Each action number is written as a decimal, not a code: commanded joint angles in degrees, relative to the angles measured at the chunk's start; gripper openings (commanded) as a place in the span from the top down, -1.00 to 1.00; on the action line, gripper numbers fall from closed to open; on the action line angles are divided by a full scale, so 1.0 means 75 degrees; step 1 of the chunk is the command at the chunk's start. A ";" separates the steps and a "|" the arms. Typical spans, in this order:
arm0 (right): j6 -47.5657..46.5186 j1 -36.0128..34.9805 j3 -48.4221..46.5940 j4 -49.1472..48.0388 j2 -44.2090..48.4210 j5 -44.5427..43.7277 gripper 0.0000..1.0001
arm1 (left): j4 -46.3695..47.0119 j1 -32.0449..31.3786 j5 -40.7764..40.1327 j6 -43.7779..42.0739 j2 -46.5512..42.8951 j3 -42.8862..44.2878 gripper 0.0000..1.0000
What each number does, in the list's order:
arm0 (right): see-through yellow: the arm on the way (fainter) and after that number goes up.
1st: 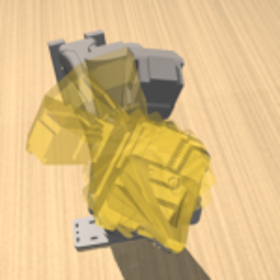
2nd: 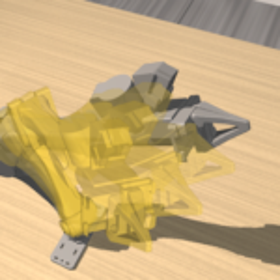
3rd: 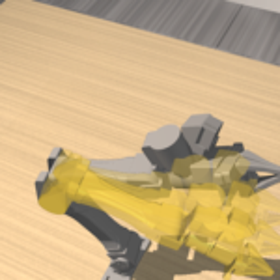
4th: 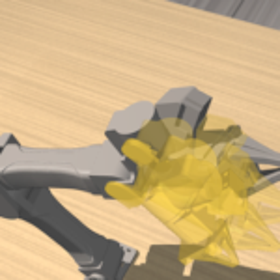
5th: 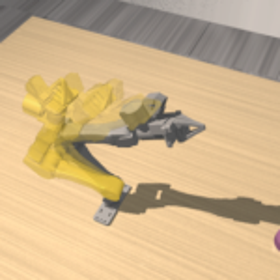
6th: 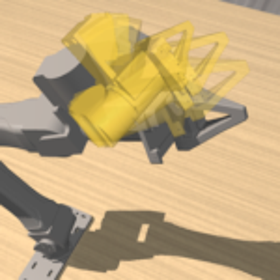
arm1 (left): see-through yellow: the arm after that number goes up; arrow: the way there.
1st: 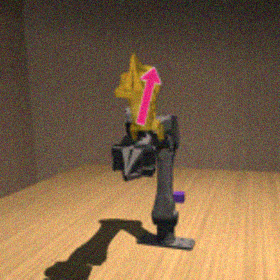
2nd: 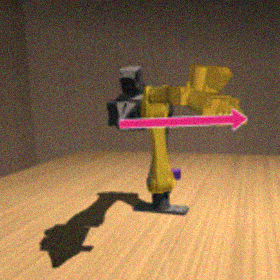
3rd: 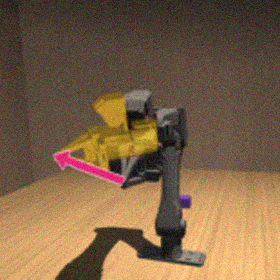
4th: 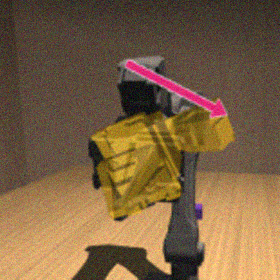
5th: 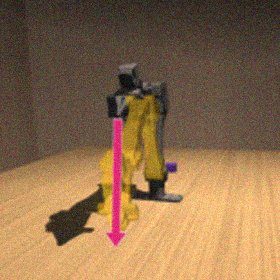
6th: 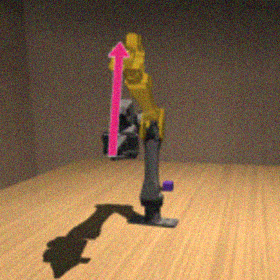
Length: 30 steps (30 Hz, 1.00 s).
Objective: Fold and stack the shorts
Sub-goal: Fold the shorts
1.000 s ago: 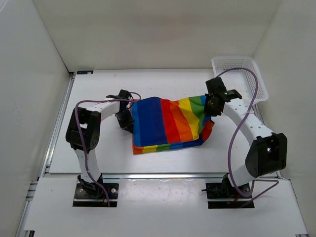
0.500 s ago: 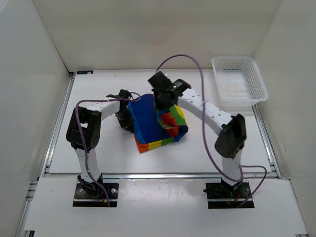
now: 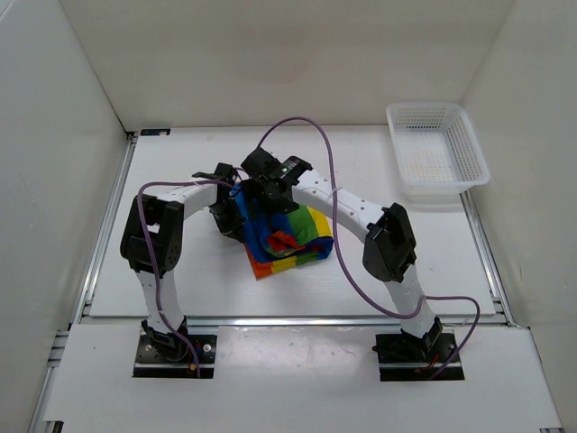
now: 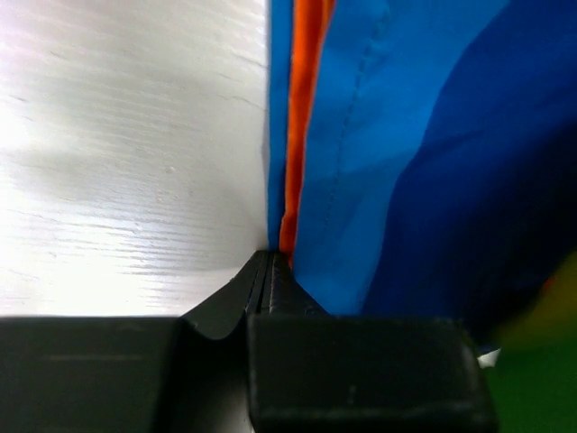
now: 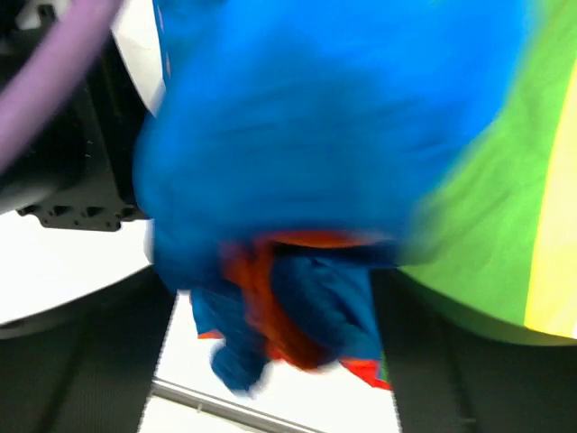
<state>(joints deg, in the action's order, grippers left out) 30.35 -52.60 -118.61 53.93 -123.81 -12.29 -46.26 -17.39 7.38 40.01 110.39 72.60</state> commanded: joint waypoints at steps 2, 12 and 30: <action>0.0055 -0.0030 -0.0031 -0.0487 0.0906 0.0140 -1.00 | 0.0297 0.0139 -0.0211 -0.0213 -0.0058 -0.0129 0.79; 0.0430 0.0227 0.3026 -0.1073 0.3780 -0.0482 0.49 | -0.0077 0.0688 -0.0280 -0.0506 -0.0970 -0.0036 0.79; 0.0465 0.0521 0.4318 -0.2573 0.2236 0.1452 0.98 | -0.0958 -0.0729 0.0106 -0.0413 -0.0986 0.2554 0.79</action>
<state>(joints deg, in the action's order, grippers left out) 32.95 -49.41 -86.72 39.40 -104.66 -4.51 -52.86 -22.20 5.30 37.45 97.51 90.61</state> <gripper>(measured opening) 0.011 0.111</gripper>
